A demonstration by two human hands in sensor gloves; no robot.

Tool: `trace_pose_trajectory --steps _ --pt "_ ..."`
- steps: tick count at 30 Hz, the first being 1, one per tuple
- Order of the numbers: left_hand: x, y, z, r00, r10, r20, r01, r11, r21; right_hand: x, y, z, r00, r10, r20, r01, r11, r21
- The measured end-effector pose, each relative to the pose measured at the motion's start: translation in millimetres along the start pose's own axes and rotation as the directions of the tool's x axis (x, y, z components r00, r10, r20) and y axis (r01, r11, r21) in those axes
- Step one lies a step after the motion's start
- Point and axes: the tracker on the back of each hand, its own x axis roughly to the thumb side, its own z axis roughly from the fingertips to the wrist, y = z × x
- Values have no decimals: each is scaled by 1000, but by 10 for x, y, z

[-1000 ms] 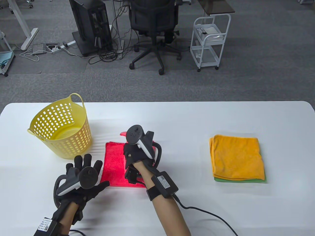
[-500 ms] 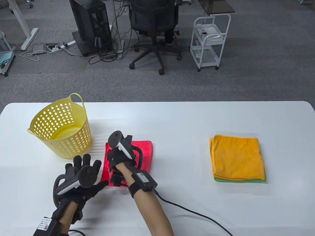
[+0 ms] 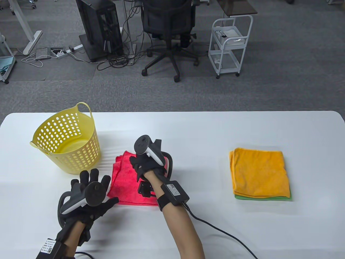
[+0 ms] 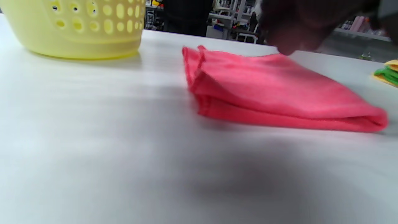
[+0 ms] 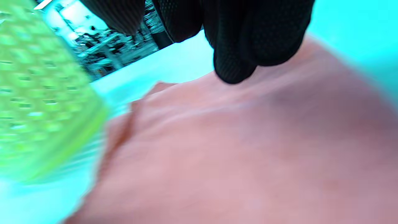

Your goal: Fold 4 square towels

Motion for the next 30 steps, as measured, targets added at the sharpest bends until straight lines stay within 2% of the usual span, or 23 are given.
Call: trace_pose_trajectory --steps 3,6,10,15,17,19,24,27,30 --pt "0 0 -3 1000 -2 -1 2 1000 0 -244 23 -29 976 162 -143 -167 986 -27" --pt "1 0 -5 1000 -4 -3 4 1000 -2 -408 98 -50 931 276 -238 -264 961 81" --pt "1 -4 -5 1000 -7 -7 7 1000 -5 -462 169 -35 934 236 -269 -221 972 83" --pt "4 -6 -7 1000 -7 -12 6 1000 -12 -351 261 -8 915 312 -254 -292 949 116" --pt "3 -7 -8 1000 -4 -13 4 1000 -14 -321 282 -13 934 272 -230 -253 961 109" --pt "2 -6 -7 1000 -4 -15 4 1000 -15 -298 291 3 958 206 -197 -199 978 57" --pt "-4 -3 -5 1000 0 -18 0 1000 -13 -287 221 84 991 -77 -105 76 997 -14" --pt "-7 -3 -5 1000 2 -20 -2 1000 -12 -320 178 102 952 -297 -75 302 951 63" --pt "-9 -2 -6 1000 3 -20 -3 1000 -9 -325 130 120 916 -398 -39 400 914 71"
